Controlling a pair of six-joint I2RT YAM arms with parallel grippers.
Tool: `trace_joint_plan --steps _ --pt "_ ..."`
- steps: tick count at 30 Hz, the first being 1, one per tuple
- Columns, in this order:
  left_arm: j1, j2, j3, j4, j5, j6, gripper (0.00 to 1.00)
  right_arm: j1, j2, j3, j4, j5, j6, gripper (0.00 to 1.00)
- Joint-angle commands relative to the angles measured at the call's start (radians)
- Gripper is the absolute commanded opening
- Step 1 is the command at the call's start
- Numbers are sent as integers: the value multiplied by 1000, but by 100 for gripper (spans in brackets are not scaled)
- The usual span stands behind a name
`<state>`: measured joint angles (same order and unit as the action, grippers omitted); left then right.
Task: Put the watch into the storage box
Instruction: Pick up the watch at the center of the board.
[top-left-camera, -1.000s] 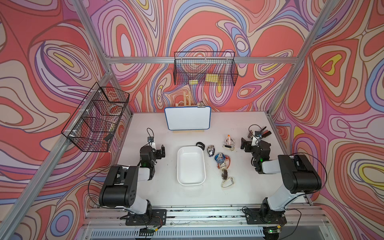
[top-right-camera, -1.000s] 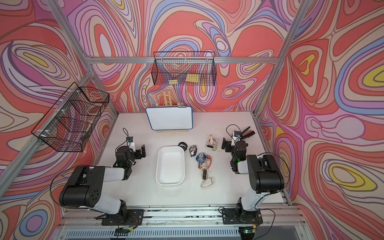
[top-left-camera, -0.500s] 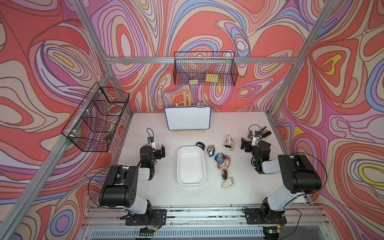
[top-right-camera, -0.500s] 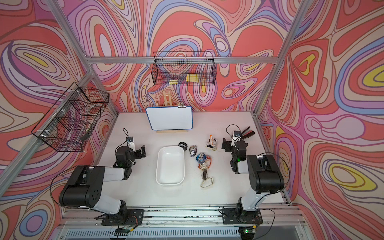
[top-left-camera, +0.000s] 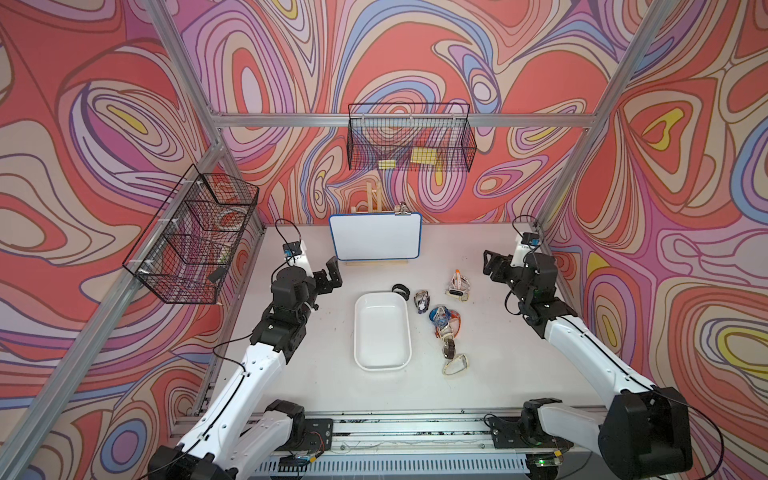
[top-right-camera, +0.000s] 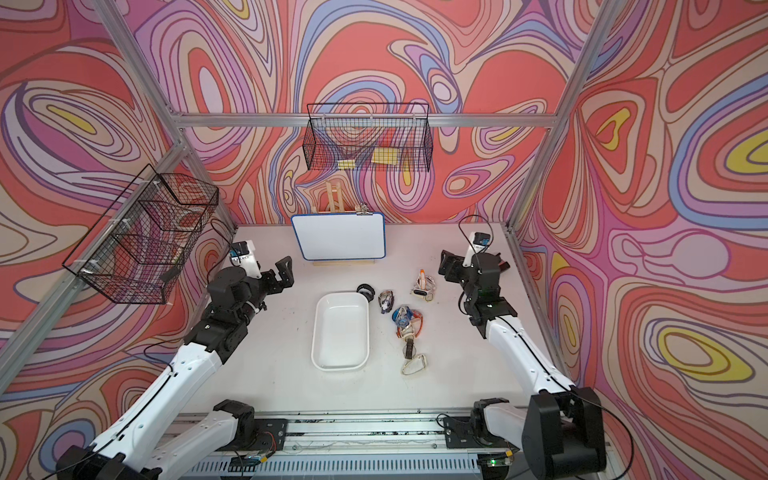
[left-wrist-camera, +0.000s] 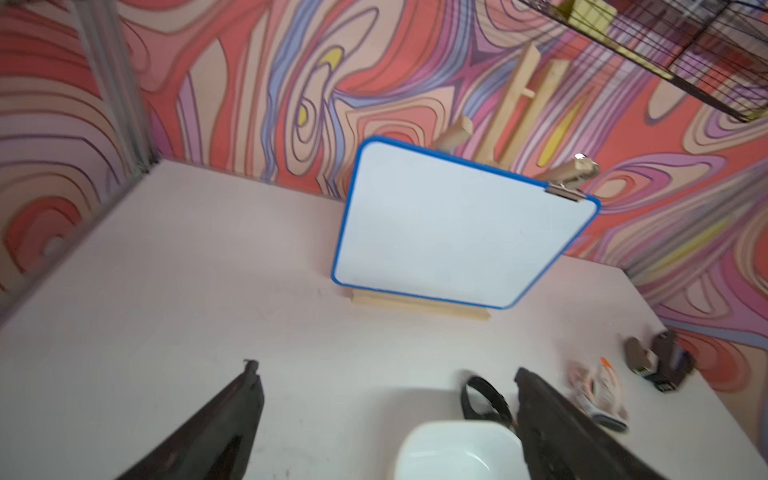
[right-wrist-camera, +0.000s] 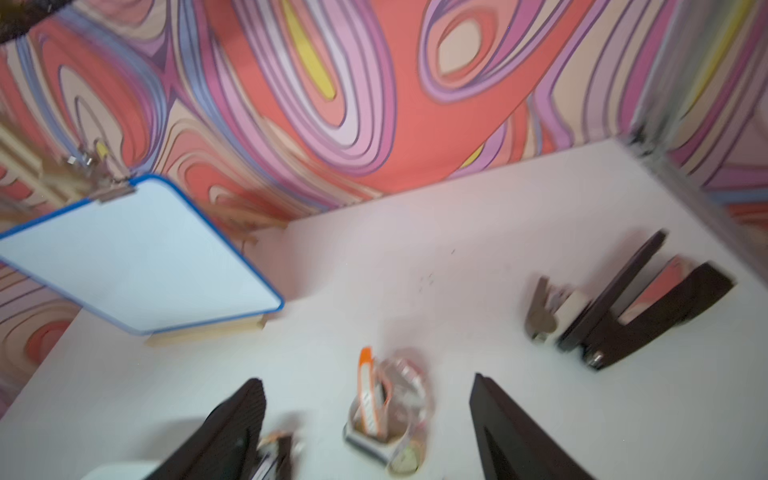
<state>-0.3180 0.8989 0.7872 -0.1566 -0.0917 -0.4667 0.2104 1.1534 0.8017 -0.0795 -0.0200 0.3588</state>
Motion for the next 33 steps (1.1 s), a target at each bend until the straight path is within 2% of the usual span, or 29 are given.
trace_joint_plan --steps 1,5,11,16,19,22,33 --pt "-126 -27 43 -476 50 -156 100 121 -56 17 -460 -4 144 81" --pt "-321 -84 69 -668 3 -239 100 264 -135 5 -682 0 276 69" --pt "-561 -75 99 -796 -99 -354 100 536 -234 -14 -816 42 507 47" --pt "-698 13 104 -800 -161 -414 100 780 -151 -9 -842 137 653 39" --pt "-736 30 89 -771 -176 -438 100 881 -46 7 -840 177 710 38" --pt "-748 25 77 -745 -173 -446 100 921 39 29 -827 199 740 38" --pt "-762 -18 42 -719 -178 -445 100 923 208 43 -758 242 744 41"
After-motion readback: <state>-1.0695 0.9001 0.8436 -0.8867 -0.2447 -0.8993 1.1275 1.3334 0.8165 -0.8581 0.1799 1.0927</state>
